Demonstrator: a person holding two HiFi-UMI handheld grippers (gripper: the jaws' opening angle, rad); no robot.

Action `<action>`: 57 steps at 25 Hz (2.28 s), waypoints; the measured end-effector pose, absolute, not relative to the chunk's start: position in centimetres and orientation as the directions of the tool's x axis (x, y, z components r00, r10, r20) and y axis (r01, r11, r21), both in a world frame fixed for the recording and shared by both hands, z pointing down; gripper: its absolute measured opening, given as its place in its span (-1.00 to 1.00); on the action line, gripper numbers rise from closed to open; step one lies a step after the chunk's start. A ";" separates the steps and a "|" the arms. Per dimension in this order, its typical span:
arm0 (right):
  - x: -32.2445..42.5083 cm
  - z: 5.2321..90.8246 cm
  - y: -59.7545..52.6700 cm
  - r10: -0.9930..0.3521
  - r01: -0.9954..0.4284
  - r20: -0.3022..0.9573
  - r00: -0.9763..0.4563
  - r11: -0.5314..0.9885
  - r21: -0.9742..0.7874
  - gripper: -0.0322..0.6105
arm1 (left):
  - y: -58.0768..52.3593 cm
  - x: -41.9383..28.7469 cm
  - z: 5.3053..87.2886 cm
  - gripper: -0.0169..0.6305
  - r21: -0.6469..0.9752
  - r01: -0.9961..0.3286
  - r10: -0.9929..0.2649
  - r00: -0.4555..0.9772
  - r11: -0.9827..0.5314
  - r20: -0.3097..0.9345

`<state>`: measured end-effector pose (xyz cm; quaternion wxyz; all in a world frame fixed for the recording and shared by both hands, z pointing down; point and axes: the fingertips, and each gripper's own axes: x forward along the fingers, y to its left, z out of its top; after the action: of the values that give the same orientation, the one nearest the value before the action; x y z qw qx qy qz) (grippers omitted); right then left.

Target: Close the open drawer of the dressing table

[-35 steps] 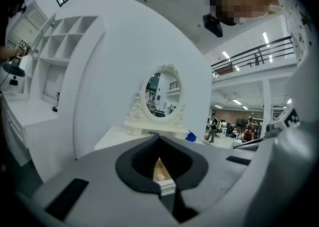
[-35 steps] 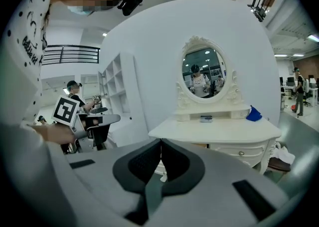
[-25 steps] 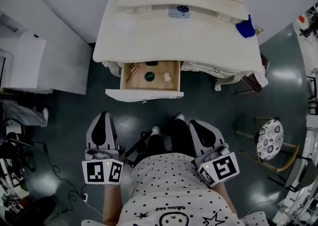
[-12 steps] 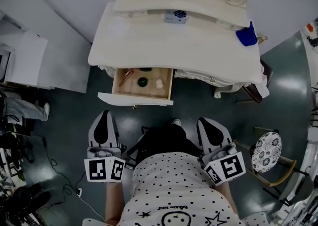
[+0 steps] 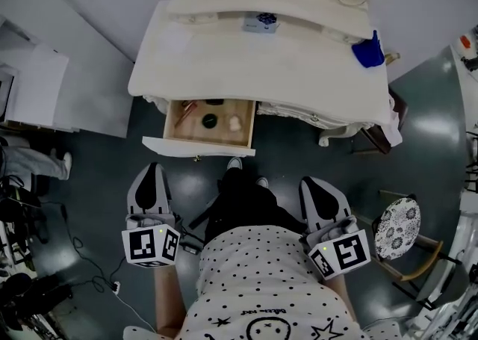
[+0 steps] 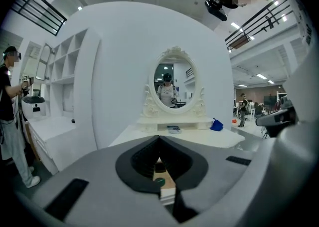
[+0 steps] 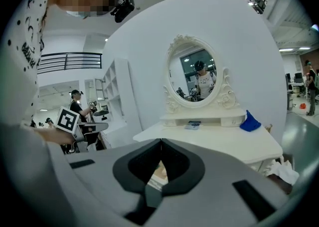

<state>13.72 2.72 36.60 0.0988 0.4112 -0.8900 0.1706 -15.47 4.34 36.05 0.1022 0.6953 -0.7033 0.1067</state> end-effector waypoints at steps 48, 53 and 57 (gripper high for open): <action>16.0 38.0 1.1 -0.689 -0.801 0.417 -0.592 0.560 -0.212 -0.87 | 2.2 -15.1 70.2 -0.48 0.111 -0.993 -0.513 0.079 0.033 0.855; 15.3 38.1 0.2 -0.698 -0.813 0.425 -0.577 0.543 -0.211 -0.87 | 1.6 -15.2 70.2 -0.49 0.130 -0.992 -0.521 0.111 0.000 0.847; 14.4 38.1 -0.8 -0.708 -0.826 0.433 -0.558 0.524 -0.208 -0.87 | 0.8 -15.3 70.2 -0.49 0.130 -0.991 -0.506 0.134 -0.044 0.852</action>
<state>14.36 -0.80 38.10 0.1494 0.4457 -0.8601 0.1981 -15.29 0.82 70.20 0.3816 0.6492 -0.5763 0.3174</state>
